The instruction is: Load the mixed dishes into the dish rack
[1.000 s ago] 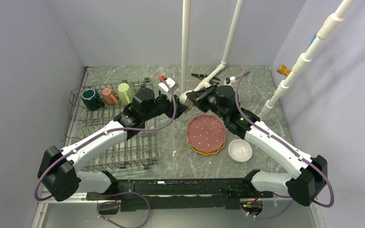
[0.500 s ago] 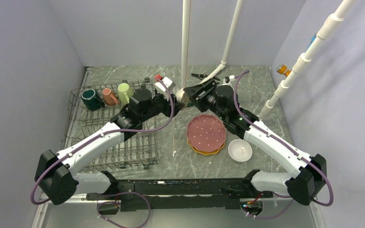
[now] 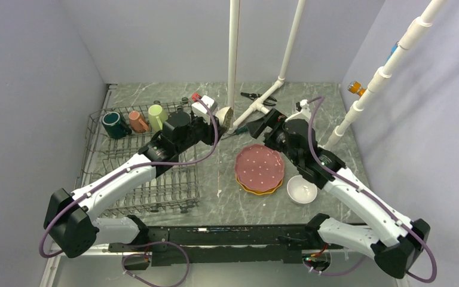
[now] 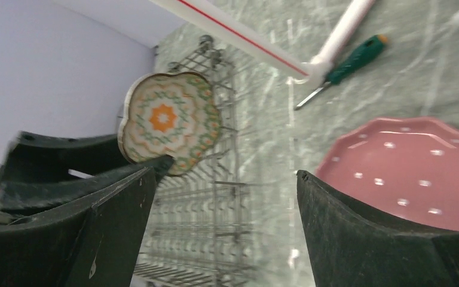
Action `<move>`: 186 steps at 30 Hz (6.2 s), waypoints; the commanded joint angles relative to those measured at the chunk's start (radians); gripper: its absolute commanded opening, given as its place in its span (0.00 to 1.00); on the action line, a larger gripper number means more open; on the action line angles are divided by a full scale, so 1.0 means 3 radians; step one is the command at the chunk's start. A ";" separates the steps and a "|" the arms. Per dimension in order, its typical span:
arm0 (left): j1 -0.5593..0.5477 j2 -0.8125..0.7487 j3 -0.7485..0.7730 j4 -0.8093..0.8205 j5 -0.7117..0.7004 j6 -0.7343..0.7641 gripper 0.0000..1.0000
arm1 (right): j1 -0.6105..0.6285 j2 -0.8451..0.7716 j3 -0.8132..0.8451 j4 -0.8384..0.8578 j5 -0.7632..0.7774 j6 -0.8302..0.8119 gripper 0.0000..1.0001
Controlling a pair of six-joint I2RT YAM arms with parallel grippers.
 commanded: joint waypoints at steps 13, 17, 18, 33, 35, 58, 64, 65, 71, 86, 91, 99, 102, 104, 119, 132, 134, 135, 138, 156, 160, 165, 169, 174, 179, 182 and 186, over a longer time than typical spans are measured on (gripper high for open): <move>0.0016 -0.0088 0.0129 -0.0188 -0.0967 0.0244 0.00 | -0.0030 -0.0925 -0.0535 -0.0847 0.0609 -0.0870 0.91; 0.0031 -0.0199 0.0402 -0.0931 -0.1160 0.0124 0.00 | -0.0032 -0.1098 -0.0646 -0.0870 0.0777 -0.0919 0.96; 0.0036 -0.0264 0.0438 -0.1097 -0.1253 0.0076 0.00 | -0.0031 -0.1142 -0.0690 -0.0831 0.0778 -0.0939 0.96; 0.0137 -0.1378 0.0181 -0.3313 -0.2943 -0.0317 0.00 | -0.0035 -0.0974 -0.0915 -0.0355 0.0605 -0.1188 0.96; 0.0287 -0.1201 0.0240 -0.3621 -0.3151 -0.0517 0.00 | -0.0038 -0.0941 -0.0891 -0.0373 0.0542 -0.1187 0.97; 0.1480 0.0911 0.0418 -0.5334 -0.3190 -0.3407 0.00 | -0.0037 -0.1346 -0.1001 -0.0464 0.0560 -0.1126 0.97; 0.1914 0.0835 0.0092 -0.4945 -0.2966 -0.3362 0.00 | -0.0036 -0.1368 -0.1024 -0.0441 0.0584 -0.1136 0.97; 0.1938 0.0831 0.0064 -0.4936 -0.3007 -0.3410 0.00 | -0.0036 -0.1368 -0.1026 -0.0436 0.0595 -0.1148 0.97; 0.2172 0.0895 -0.0036 -0.4659 -0.2791 -0.3349 0.00 | -0.0036 -0.1306 -0.1011 -0.0381 0.0578 -0.1173 0.97; 0.2560 0.1168 -0.0028 -0.4386 -0.2579 -0.3248 0.34 | -0.0037 -0.1254 -0.1011 -0.0366 0.0578 -0.1141 0.97; 0.2565 0.1087 -0.0085 -0.4329 -0.2516 -0.3196 0.96 | -0.0038 -0.1282 -0.1038 -0.0369 0.0591 -0.1118 0.97; 0.2566 0.0724 0.0037 -0.4362 -0.2336 -0.3032 0.99 | -0.0035 -0.1278 -0.1029 -0.0387 0.0601 -0.1129 0.97; 0.2567 0.0492 0.0135 -0.4385 -0.2235 -0.2910 0.99 | -0.0037 -0.1266 -0.1026 -0.0384 0.0595 -0.1123 0.97; 0.2564 0.0293 0.0199 -0.4369 -0.2145 -0.2836 1.00 | -0.0033 -0.1260 -0.1031 -0.0379 0.0590 -0.1121 0.97; 0.2565 -0.2248 -0.0604 -0.0875 0.2736 -0.0699 0.99 | -0.0043 -0.1221 -0.0878 -0.0519 0.0587 -0.1185 0.97; 0.0937 -0.0701 0.0393 -0.0893 0.2765 -0.0520 1.00 | -0.0051 -0.0543 -0.0429 -0.2005 0.1616 -0.0140 0.95; 0.0704 -0.0367 0.0743 -0.1228 0.1980 -0.0424 1.00 | -0.0066 -0.0362 -0.0395 -0.2295 0.1661 0.0112 0.92; 0.0625 -0.0237 0.0899 -0.1415 0.1561 -0.0336 0.99 | -0.0075 -0.0259 -0.0400 -0.2364 0.1664 0.0208 0.91; 0.0376 0.0085 0.1255 -0.1769 0.0361 -0.0029 0.99 | -0.0187 -0.0104 -0.0535 -0.2308 0.1538 0.0310 0.88; -0.0471 0.0391 0.0882 -0.1418 -0.0734 0.0783 0.99 | -0.0907 0.0322 -0.1091 -0.1398 0.0575 0.0259 0.66; -0.0735 0.0411 0.0826 -0.1386 -0.0904 0.0947 1.00 | -0.0964 0.0391 -0.1130 -0.1370 0.0621 0.0420 0.61; -0.0813 0.0419 0.0831 -0.1389 -0.0907 0.0964 1.00 | -0.1011 0.0373 -0.1271 -0.1264 0.0697 0.0719 0.48; -0.0813 0.0383 0.0816 -0.1367 -0.0929 0.0966 0.99 | -0.1054 0.0306 -0.1407 -0.1130 0.0725 0.0863 0.38; -0.0813 0.0360 0.0779 -0.1342 -0.0915 0.0972 0.99 | -0.1077 -0.0019 -0.1524 -0.1129 0.0873 0.1016 0.13; -0.0809 0.0353 0.0815 -0.1378 -0.0843 0.0924 0.99 | -0.1085 -0.0730 -0.1472 -0.1256 0.1048 0.0929 0.00; -0.0781 0.0277 0.0807 -0.1372 -0.0619 0.0825 0.99 | -0.1090 -0.1141 -0.1409 -0.1208 0.0975 0.0859 0.00; -0.0538 0.0143 0.0733 -0.1188 0.0441 0.0528 0.99 | -0.1095 -0.1442 -0.1350 -0.0624 0.0155 0.0869 0.00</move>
